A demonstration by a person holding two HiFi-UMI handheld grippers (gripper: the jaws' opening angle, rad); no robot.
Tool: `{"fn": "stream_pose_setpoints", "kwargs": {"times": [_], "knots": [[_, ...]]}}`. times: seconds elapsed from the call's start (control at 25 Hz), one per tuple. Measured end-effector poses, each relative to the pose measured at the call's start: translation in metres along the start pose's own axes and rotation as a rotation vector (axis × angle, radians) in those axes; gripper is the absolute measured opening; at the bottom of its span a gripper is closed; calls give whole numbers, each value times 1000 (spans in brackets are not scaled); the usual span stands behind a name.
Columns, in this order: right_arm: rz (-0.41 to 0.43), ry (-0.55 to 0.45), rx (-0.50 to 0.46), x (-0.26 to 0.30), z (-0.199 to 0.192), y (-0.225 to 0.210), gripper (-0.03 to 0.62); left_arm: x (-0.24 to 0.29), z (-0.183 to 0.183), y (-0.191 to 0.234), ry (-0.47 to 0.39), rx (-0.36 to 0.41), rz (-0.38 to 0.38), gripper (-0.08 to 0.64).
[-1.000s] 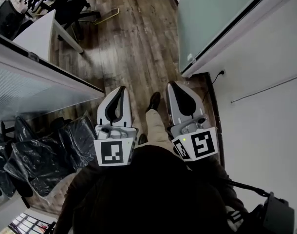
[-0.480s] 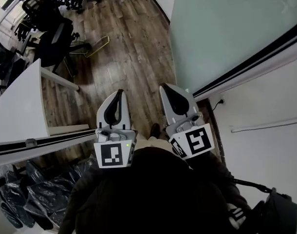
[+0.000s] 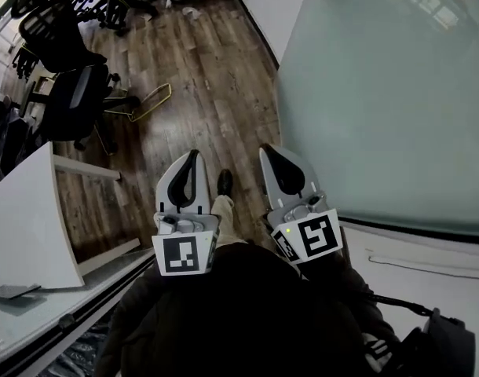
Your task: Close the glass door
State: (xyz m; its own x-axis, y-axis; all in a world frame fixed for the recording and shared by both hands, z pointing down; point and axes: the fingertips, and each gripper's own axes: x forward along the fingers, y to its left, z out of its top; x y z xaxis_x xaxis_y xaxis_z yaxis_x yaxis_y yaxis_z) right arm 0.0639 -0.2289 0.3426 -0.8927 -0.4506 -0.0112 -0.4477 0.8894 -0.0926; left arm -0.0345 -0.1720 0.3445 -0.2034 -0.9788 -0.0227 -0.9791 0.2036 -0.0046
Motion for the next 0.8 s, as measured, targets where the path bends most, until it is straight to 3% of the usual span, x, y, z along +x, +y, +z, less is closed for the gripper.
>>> {"fn": "stream_pose_setpoints", "kwargs": {"times": [0.08,0.24,0.36,0.48,0.6,0.8], "knots": [[-14,7,2,49,0,-25,2,54,2,25,-2,-19,6,-3],[-41,24,10,132,9,-66,2,143,6,54,9,4,-87,-3],[-74,26,-5,179,23,-89,2,198,15,76,1,-30,-114,-3],[-117,17,-31,207,34,-118,2,238,7,81,26,-43,-155,-3],[-153,4,-36,227,41,-149,2,280,16,79,-4,-70,-164,-3],[-199,1,-44,255,48,-186,2,330,9,72,34,-55,-233,-3]]}}
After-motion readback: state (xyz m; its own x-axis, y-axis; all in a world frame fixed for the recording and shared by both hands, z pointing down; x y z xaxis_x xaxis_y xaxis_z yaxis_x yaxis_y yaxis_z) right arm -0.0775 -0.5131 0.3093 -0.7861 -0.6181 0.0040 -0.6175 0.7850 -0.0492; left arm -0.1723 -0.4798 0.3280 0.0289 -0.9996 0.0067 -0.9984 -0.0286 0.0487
